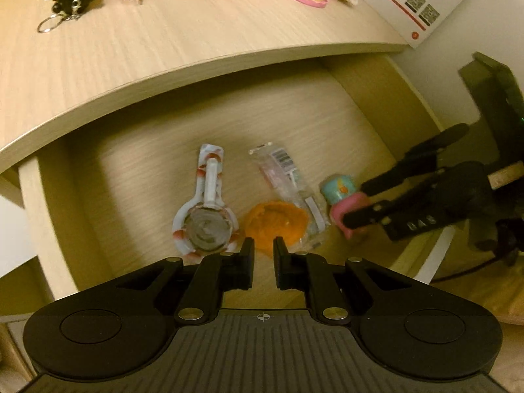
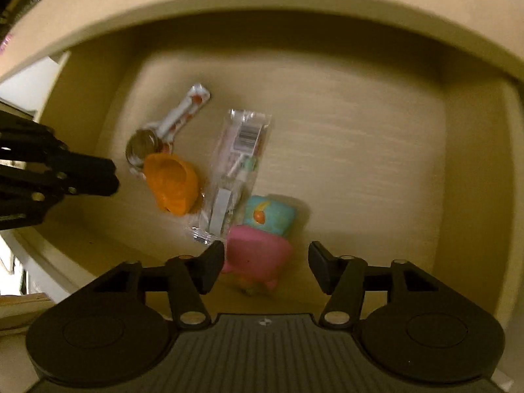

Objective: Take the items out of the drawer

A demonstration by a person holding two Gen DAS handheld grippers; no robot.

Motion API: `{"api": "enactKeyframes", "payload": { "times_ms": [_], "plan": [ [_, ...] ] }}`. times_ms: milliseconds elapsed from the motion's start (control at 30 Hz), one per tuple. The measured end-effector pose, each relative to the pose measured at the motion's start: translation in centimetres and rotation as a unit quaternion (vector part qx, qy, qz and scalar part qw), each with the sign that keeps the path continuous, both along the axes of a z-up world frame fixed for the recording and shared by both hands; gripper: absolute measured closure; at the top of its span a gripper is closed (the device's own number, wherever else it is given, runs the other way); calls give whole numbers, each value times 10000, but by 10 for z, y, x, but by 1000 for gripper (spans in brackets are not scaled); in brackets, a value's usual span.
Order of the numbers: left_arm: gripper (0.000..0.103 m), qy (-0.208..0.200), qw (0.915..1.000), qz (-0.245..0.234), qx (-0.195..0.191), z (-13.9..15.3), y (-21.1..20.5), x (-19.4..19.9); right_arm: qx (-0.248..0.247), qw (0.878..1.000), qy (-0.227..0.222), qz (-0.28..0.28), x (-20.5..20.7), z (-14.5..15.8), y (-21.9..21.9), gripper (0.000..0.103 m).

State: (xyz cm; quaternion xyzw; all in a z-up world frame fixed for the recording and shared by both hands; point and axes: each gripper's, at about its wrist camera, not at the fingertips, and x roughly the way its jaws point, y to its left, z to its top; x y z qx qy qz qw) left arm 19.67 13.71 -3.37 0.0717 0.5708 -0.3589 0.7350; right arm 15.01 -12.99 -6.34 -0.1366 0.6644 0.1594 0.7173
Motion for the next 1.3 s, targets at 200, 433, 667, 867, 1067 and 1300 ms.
{"api": "enactKeyframes", "payload": {
  "times_ms": [200, 433, 667, 867, 1067, 1300],
  "plan": [
    [89, -317, 9984, 435, 172, 1, 10, 11, -135, 9983, -552, 106, 21, -6, 14, 60],
    [85, -779, 9953, 150, 555, -9, -15, 11, 125, 9968, -783, 77, 22, -23, 11, 59],
    [84, -753, 9927, -82, 943, -30, -34, 6, 416, 9970, -587, -295, 21, -20, -6, 59],
    [82, -533, 9962, -115, 685, -32, -47, 9, 486, 9969, -476, -404, 21, -31, -2, 59],
    [82, -358, 9985, -33, 411, -29, -44, 12, 563, 9958, -398, -609, 23, -31, 4, 58],
    [82, -1192, 9863, -308, 1101, -12, -31, -8, 614, 9939, -415, -818, 21, -26, 15, 58]
  ]
}}
